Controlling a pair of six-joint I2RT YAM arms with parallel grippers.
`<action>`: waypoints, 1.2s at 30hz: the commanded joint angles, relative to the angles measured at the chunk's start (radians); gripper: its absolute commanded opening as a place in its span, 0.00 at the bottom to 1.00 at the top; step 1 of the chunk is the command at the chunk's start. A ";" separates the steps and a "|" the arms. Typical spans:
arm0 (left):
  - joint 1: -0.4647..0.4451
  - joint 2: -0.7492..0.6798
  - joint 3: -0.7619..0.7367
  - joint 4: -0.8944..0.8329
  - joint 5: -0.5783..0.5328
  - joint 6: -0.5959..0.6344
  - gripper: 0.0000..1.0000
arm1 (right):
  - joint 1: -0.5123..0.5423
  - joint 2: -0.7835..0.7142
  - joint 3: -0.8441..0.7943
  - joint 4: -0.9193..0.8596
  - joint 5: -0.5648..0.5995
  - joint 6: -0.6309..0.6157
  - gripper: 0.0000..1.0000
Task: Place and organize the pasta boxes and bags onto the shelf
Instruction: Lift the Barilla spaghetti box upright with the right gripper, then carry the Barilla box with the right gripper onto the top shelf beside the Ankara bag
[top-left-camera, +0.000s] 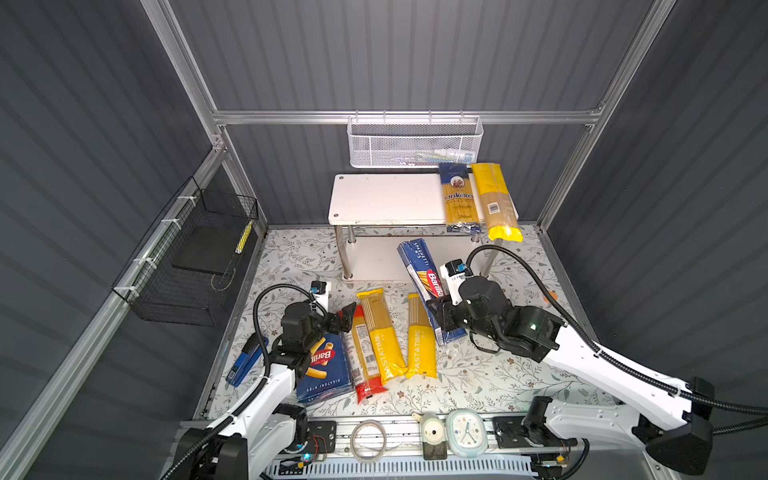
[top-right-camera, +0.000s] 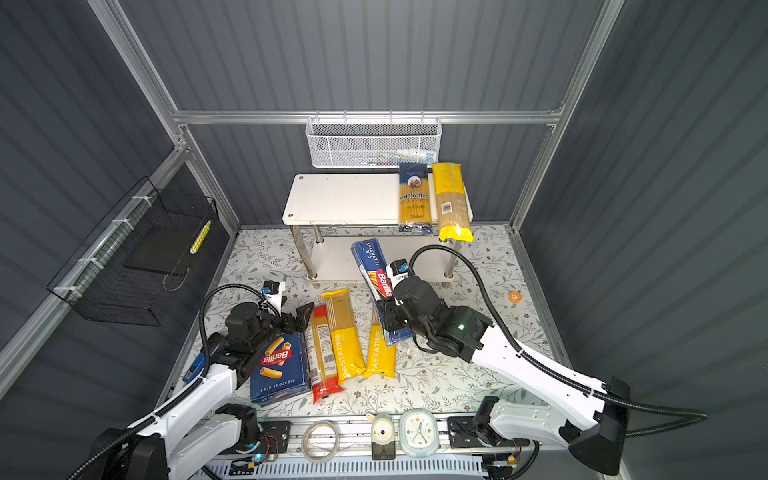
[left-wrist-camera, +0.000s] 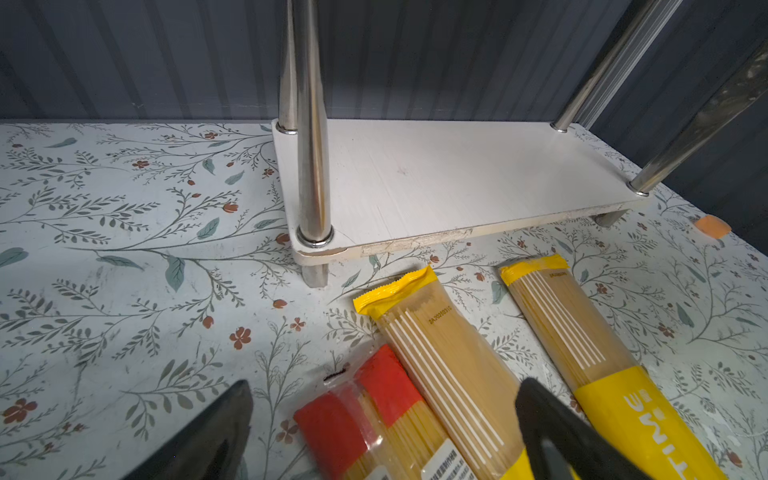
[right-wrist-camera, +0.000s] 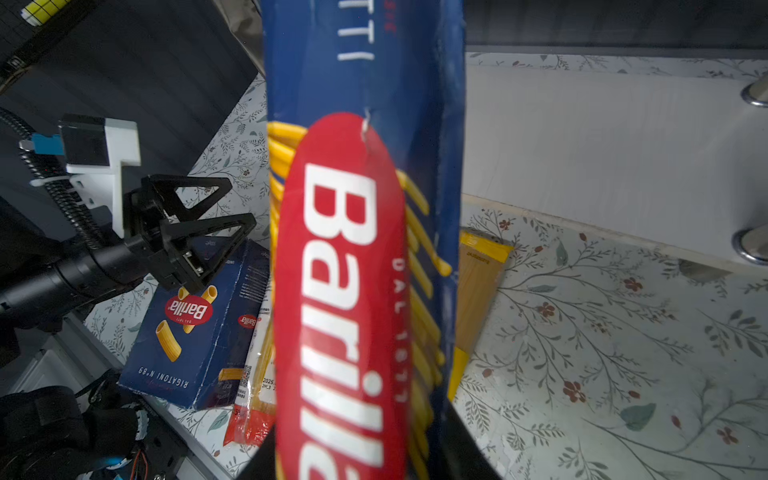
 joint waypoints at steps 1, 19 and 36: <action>-0.006 0.002 0.007 -0.016 -0.006 -0.013 1.00 | 0.012 -0.002 0.105 0.075 0.016 -0.034 0.38; -0.006 -0.012 -0.001 -0.017 -0.029 -0.021 1.00 | 0.020 0.057 0.285 0.010 0.035 -0.044 0.37; -0.006 -0.019 -0.005 -0.016 -0.034 -0.022 1.00 | -0.105 0.264 0.673 -0.140 0.097 -0.132 0.39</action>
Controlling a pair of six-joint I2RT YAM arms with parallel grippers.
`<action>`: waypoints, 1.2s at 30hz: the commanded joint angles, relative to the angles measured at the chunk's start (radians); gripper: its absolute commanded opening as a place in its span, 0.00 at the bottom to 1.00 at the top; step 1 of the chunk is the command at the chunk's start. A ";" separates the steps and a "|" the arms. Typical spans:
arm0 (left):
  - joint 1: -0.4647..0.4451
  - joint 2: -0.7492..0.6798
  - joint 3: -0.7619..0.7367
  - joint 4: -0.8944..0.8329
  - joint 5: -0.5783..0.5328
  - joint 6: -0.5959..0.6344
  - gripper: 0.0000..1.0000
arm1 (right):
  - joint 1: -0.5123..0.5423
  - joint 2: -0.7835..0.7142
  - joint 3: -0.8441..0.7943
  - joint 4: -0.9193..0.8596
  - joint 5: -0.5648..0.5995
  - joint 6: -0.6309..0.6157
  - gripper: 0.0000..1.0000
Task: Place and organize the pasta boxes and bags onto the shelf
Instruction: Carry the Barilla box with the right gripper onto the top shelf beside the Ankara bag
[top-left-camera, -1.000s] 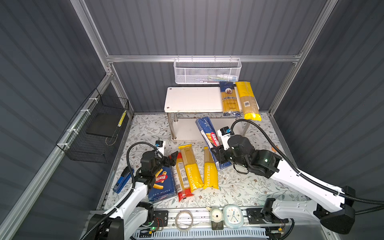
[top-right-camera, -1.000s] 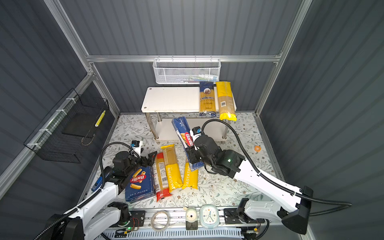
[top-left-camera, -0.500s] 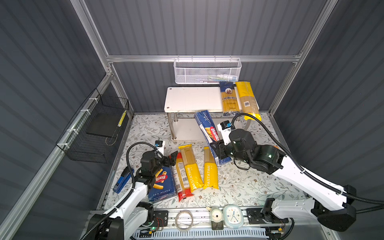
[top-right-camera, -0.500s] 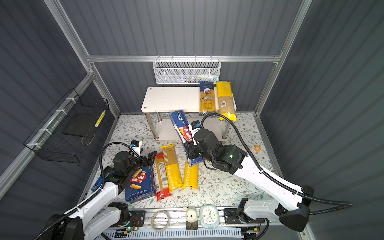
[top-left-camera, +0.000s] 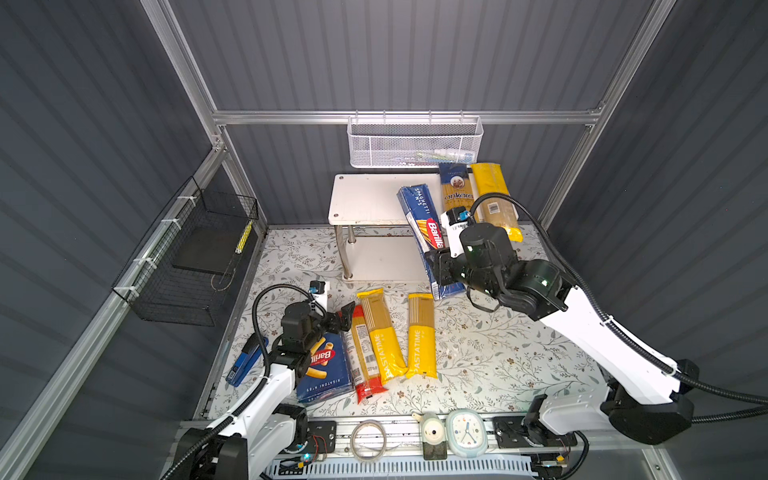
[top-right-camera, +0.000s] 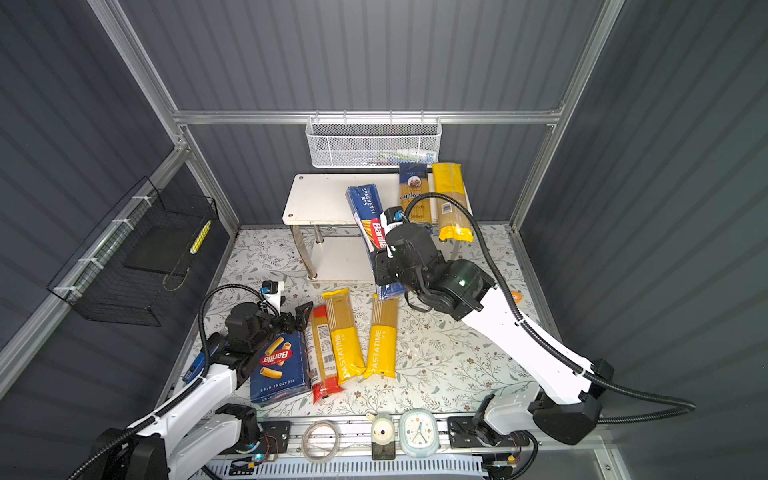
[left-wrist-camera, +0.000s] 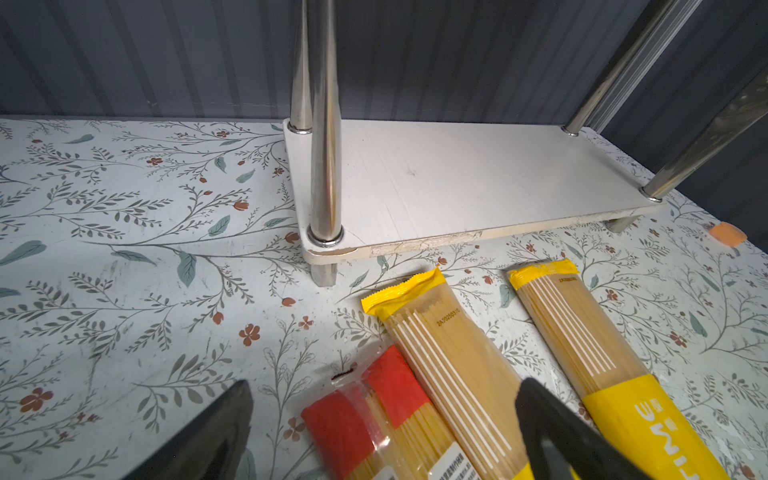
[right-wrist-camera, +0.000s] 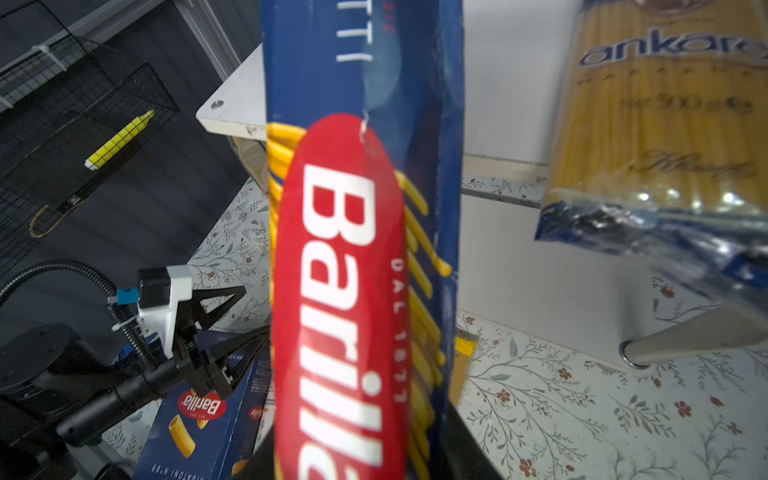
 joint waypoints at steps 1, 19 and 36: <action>-0.006 -0.022 -0.005 -0.016 -0.008 -0.012 0.99 | -0.042 0.027 0.114 0.086 -0.001 -0.049 0.39; -0.006 -0.038 -0.016 -0.011 -0.008 -0.012 1.00 | -0.182 0.308 0.413 0.103 -0.050 -0.071 0.39; -0.006 -0.025 -0.008 -0.015 -0.011 -0.013 1.00 | -0.250 0.446 0.568 0.033 -0.026 -0.029 0.40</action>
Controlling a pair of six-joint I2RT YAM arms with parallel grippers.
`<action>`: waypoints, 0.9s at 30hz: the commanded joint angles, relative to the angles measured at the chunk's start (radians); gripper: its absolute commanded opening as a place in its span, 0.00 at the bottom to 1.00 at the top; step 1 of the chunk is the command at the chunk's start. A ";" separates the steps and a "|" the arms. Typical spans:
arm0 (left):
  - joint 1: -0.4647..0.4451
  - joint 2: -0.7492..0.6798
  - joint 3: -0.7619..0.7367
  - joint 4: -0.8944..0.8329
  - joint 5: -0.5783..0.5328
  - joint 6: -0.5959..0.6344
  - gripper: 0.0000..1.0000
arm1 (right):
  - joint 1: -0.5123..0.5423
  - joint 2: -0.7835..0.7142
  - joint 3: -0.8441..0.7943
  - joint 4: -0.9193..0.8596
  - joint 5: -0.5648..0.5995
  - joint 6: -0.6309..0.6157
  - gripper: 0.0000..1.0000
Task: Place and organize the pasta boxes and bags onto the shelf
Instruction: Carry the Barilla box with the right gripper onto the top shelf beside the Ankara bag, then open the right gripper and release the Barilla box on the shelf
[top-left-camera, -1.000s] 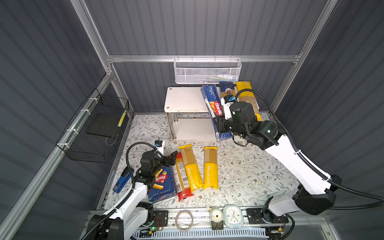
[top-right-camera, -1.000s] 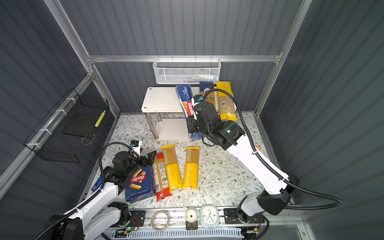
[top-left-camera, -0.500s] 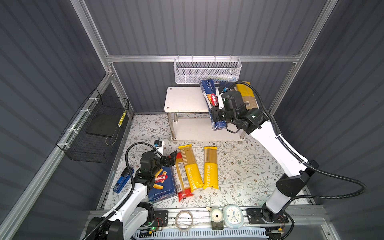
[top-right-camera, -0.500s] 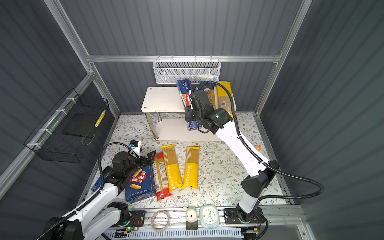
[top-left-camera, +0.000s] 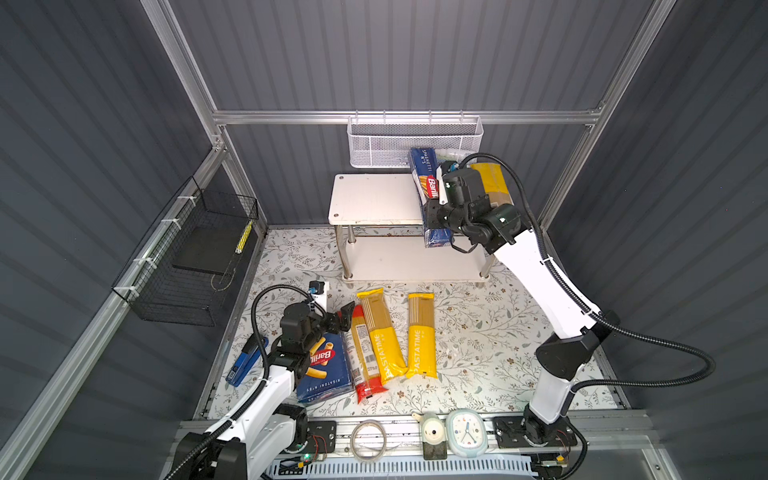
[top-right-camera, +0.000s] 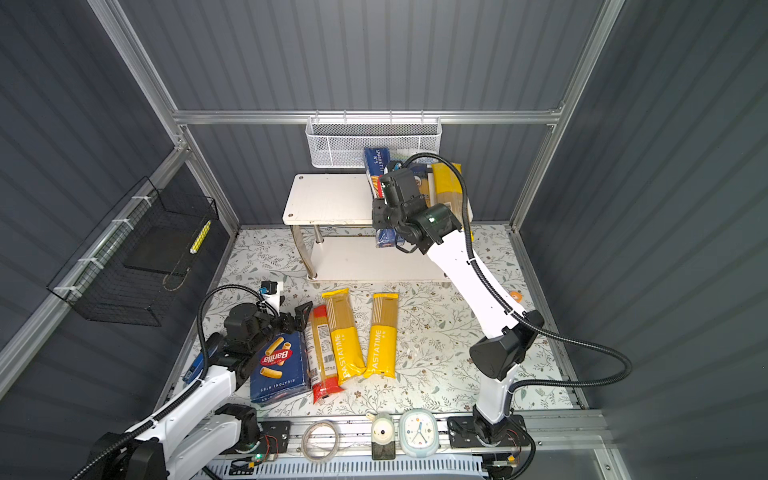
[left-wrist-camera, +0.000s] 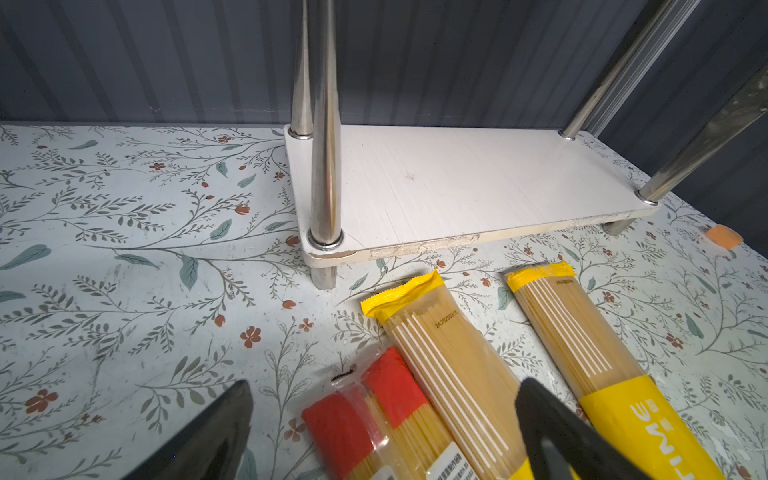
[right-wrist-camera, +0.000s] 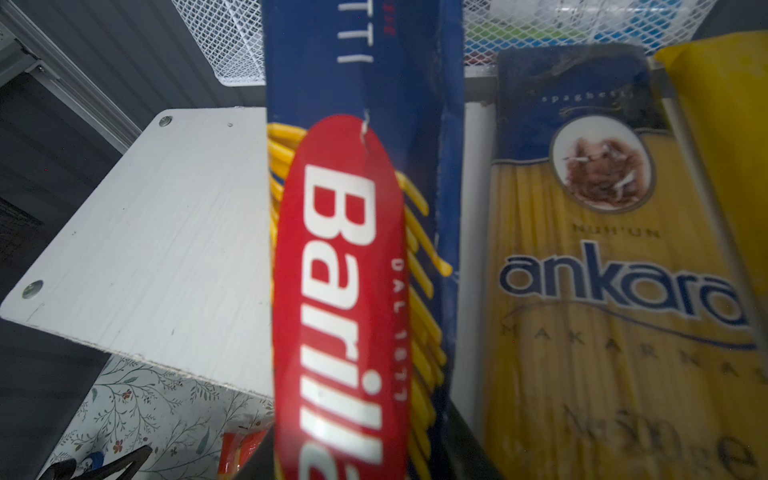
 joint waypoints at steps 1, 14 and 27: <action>-0.006 -0.005 -0.005 -0.007 -0.009 -0.013 1.00 | -0.020 0.003 0.065 0.101 0.017 0.012 0.40; -0.006 -0.001 -0.003 -0.009 -0.012 -0.013 1.00 | -0.039 -0.011 -0.004 0.154 0.016 0.046 0.46; -0.006 0.009 0.001 -0.008 -0.009 -0.013 1.00 | -0.038 -0.063 -0.074 0.195 0.038 0.071 0.52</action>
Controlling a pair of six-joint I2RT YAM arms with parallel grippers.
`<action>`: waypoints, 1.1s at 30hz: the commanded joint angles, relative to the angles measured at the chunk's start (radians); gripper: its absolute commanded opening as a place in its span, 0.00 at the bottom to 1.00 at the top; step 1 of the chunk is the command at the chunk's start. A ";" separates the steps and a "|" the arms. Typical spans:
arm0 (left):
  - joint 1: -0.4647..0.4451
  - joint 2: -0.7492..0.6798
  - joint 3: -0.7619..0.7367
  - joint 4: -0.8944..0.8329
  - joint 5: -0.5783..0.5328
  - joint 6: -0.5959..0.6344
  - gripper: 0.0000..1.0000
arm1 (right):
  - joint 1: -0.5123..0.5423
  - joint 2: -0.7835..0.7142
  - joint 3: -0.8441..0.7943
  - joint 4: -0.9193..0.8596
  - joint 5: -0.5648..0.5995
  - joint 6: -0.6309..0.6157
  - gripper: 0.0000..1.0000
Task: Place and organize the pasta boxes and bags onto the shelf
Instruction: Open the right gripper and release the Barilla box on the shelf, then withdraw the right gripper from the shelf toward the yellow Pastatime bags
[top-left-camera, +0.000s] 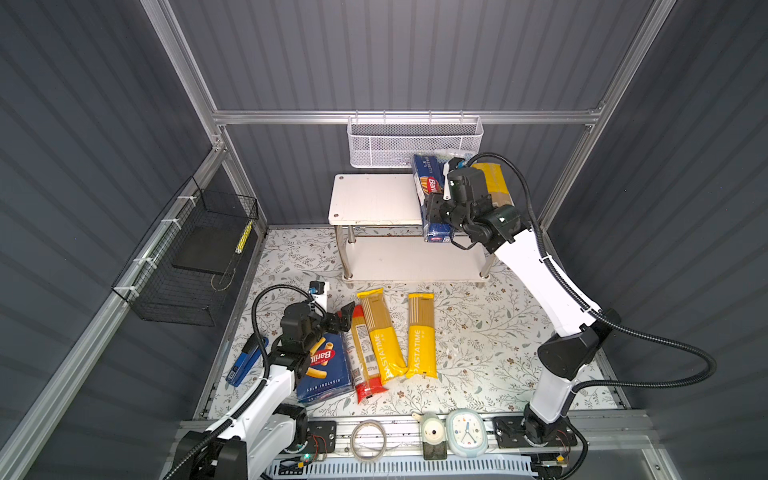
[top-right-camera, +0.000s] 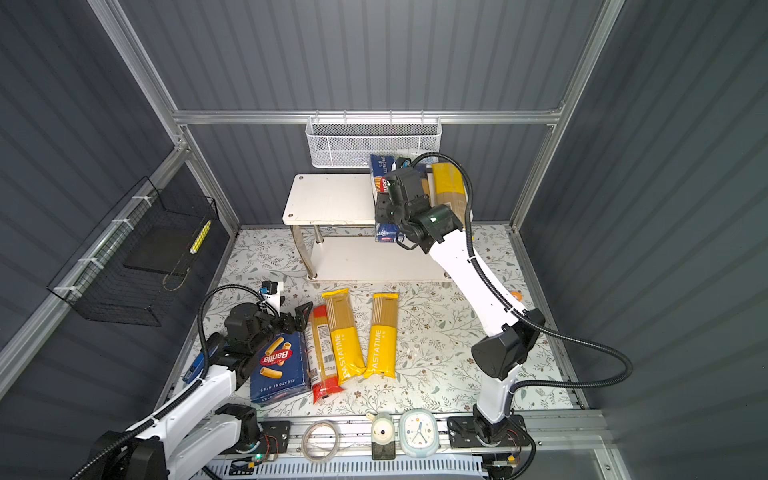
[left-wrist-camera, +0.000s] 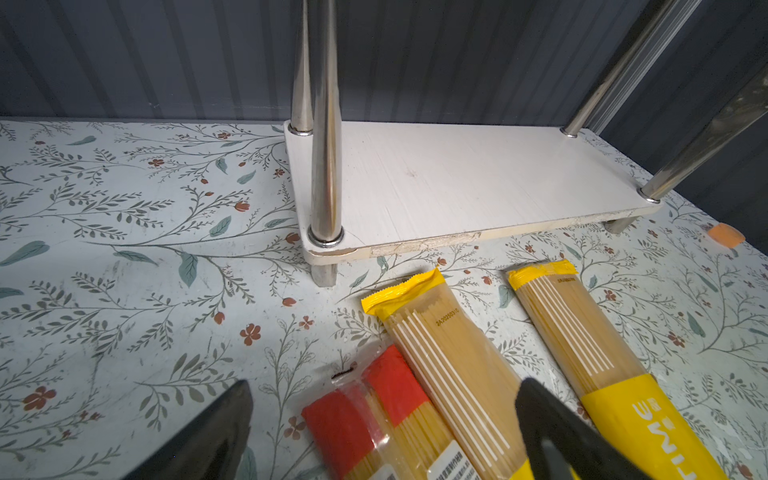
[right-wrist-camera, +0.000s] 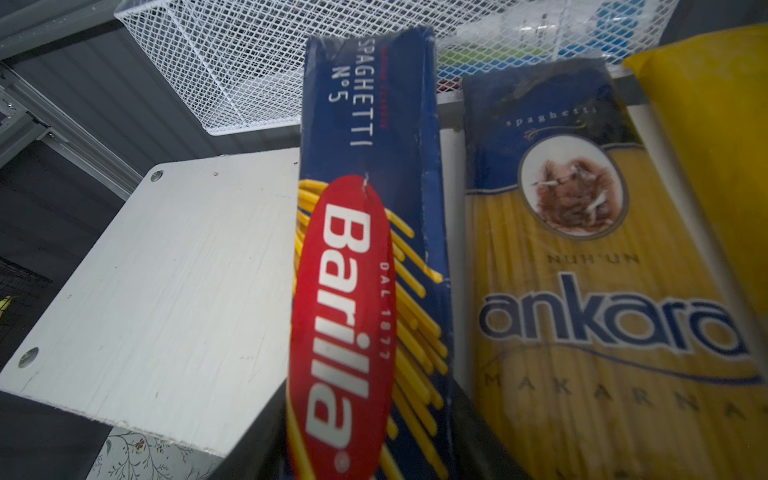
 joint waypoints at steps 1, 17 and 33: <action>-0.006 0.001 0.000 -0.008 -0.009 -0.012 1.00 | -0.009 -0.051 -0.006 0.079 0.028 0.008 0.52; -0.006 -0.009 -0.005 -0.006 -0.014 -0.011 1.00 | -0.009 -0.108 0.077 -0.019 -0.106 -0.087 0.56; -0.006 -0.001 0.000 -0.010 -0.013 -0.010 1.00 | 0.196 -0.540 -0.515 0.045 -0.145 -0.157 0.55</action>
